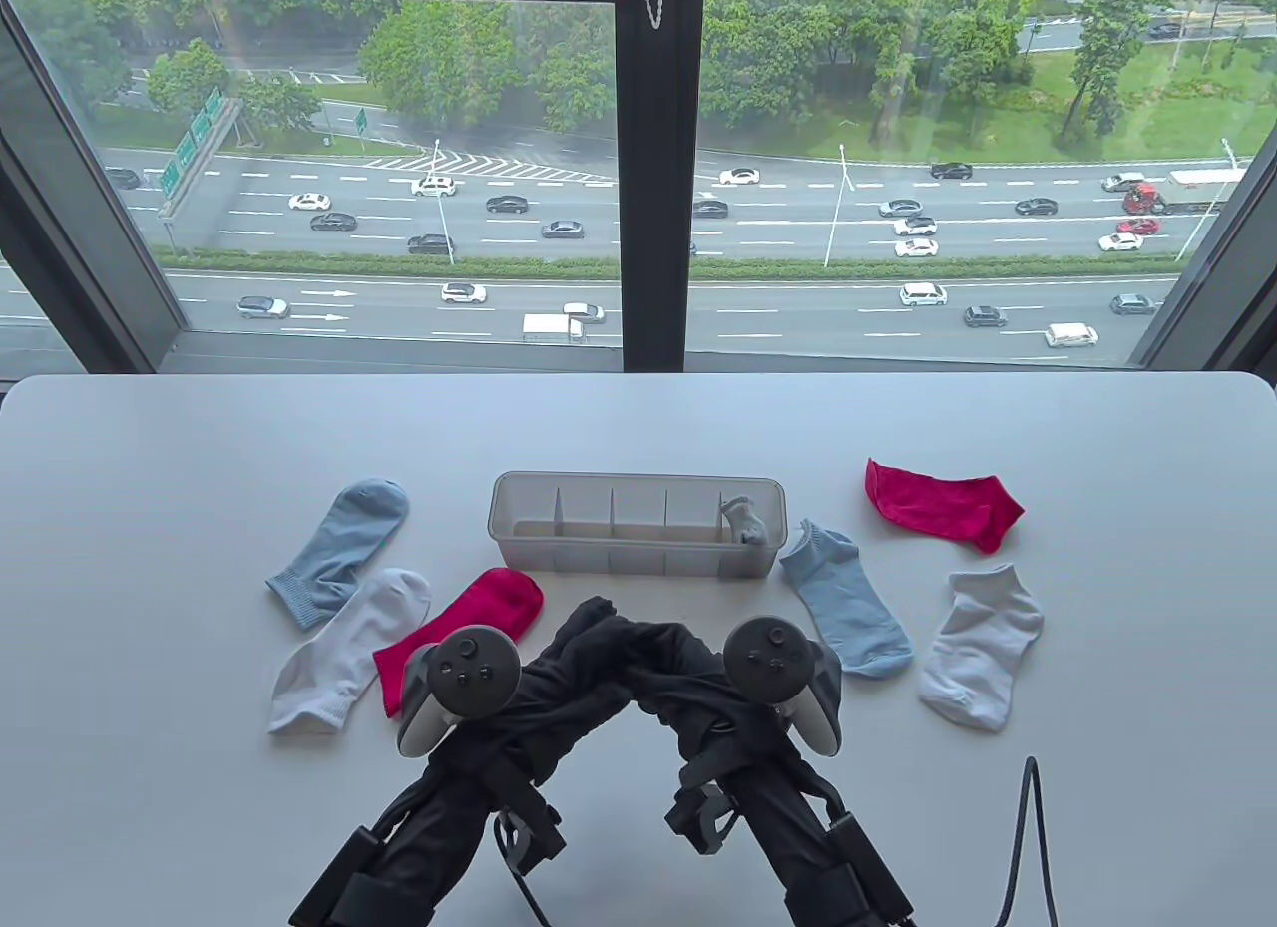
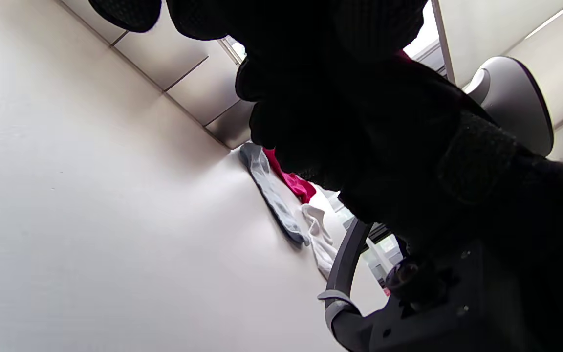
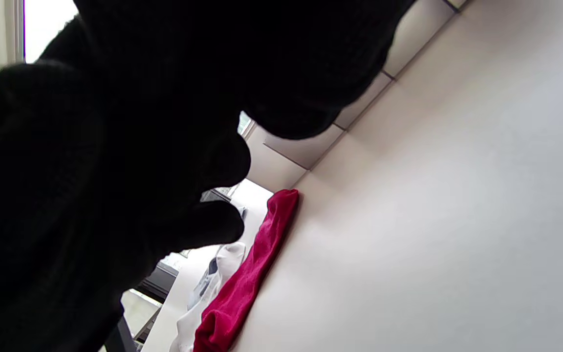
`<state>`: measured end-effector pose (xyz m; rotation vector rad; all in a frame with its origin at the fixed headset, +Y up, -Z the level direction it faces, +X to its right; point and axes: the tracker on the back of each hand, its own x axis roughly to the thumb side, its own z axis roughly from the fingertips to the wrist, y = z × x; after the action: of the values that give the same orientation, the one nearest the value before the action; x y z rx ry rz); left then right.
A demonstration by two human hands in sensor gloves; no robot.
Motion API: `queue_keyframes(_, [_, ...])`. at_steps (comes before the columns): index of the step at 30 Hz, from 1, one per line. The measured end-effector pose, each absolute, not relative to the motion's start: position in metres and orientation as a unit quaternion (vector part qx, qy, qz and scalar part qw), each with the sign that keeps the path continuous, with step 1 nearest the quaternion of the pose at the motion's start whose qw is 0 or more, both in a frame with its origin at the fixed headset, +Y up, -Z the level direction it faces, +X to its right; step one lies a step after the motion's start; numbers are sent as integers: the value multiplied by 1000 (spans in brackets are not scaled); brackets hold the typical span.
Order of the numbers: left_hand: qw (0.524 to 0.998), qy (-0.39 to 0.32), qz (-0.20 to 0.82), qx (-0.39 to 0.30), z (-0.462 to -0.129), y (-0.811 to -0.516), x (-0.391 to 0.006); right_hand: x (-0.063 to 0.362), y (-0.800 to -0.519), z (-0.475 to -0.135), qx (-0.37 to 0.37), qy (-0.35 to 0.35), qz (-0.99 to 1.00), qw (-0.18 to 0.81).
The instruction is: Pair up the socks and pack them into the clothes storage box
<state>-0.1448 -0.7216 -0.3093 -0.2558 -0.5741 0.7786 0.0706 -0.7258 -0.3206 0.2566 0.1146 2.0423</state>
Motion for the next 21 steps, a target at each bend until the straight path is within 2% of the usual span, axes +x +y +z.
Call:
queue_keyframes(3, [919, -248, 300, -62, -310, -717, -141, 75, -726, -317, 119, 32, 830, 544])
queue_keyframes(5, [919, -209, 331, -44, -313, -718, -146, 76, -724, -314, 111, 20, 812, 573])
queue_keyframes(7, [908, -175, 376, -58, -315, -723, -154, 71, -719, -312, 121, -8, 853, 507])
queue_keyframes(8, [892, -166, 415, -72, -316, -725, -158, 65, -719, -310, 160, -8, 886, 435])
queue_keyframes(10, [847, -184, 485, -112, -317, -727, -159, 52, -721, -307, 204, 8, 906, 370])
queue_keyframes(12, [801, -173, 554, -148, -317, -733, -163, 47, -719, -305, 191, -20, 913, 360])
queue_keyframes(13, [772, -191, 585, -160, -319, -737, -164, 48, -715, -305, 199, -28, 911, 360])
queue_keyframes(15, [754, -199, 596, -190, -316, -740, -160, 49, -712, -304, 201, -41, 913, 353])
queue_keyframes(17, [780, -206, 564, -174, -315, -739, -151, 50, -711, -303, 197, -53, 912, 356])
queue_keyframes(19, [805, -212, 520, -189, -313, -738, -143, 55, -711, -302, 168, -86, 916, 353])
queue_keyframes(21, [818, -214, 501, -188, -312, -738, -140, 61, -711, -305, 165, -77, 918, 352])
